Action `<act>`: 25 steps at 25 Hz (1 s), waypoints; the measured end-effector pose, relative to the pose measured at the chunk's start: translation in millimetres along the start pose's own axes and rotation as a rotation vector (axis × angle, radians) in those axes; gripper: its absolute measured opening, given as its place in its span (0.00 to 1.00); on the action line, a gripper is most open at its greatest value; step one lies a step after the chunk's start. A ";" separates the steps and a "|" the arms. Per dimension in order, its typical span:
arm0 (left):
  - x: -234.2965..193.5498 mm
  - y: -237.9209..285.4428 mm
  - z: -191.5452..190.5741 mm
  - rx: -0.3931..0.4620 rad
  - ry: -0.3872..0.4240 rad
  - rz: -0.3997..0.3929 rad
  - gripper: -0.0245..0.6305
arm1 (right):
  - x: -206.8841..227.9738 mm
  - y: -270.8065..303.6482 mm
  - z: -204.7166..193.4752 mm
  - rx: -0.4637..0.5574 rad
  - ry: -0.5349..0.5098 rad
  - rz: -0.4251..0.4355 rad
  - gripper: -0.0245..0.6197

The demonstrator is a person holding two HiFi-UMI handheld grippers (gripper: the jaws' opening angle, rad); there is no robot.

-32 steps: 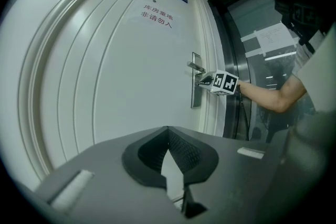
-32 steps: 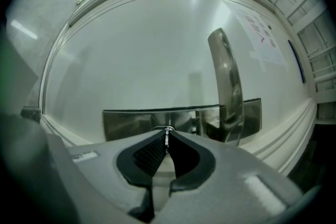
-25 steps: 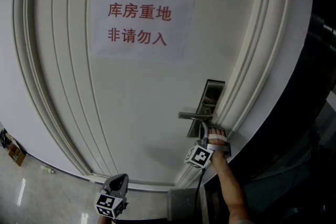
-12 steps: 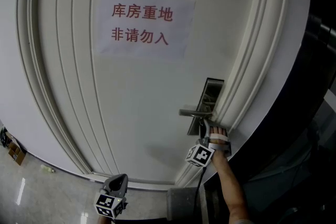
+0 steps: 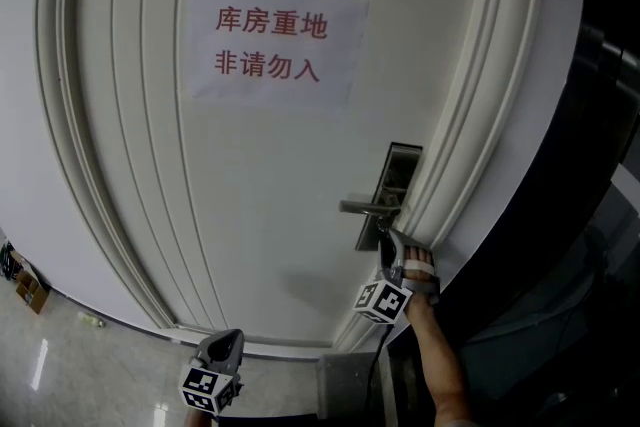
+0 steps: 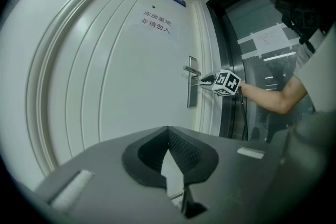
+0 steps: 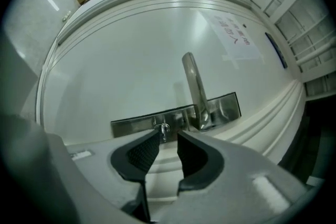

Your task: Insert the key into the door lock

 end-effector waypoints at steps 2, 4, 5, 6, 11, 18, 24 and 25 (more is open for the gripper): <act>0.2 -2.0 2.2 0.001 0.006 -0.003 0.04 | 2.0 -8.0 0.0 0.012 0.031 -0.018 0.19; 1.9 -4.0 4.6 0.002 0.009 -0.010 0.04 | 3.6 -17.7 0.5 0.031 0.090 -0.032 0.13; 2.9 -5.3 5.6 0.003 0.011 -0.013 0.04 | 4.2 -23.0 1.0 0.043 0.131 -0.036 0.12; 3.9 -6.6 6.6 0.005 0.012 -0.016 0.04 | 5.3 -28.4 1.3 0.055 0.172 -0.043 0.09; 4.9 -16.1 7.9 0.006 0.018 -0.022 0.04 | 12.4 -58.8 2.3 0.090 0.335 -0.102 0.04; 5.5 -38.7 11.8 -0.001 0.033 -0.038 0.04 | 15.7 -108.5 -2.7 0.142 0.632 -0.156 0.04; 1.2 -62.4 14.4 -0.008 0.047 -0.050 0.04 | 8.3 -150.0 10.9 0.191 0.885 -0.124 0.04; 0.8 -65.7 14.2 -0.008 0.049 -0.053 0.04 | 3.4 -154.7 13.7 0.193 0.921 -0.105 0.04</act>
Point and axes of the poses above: the fingertips, and each gripper's own axes: y forward along the fingers, x to its right, z out of its top, the point moved 1 cm from there along -y, backward along the fingers, and after that the axes turned 2 degrees about z, right-handed, at the moved point
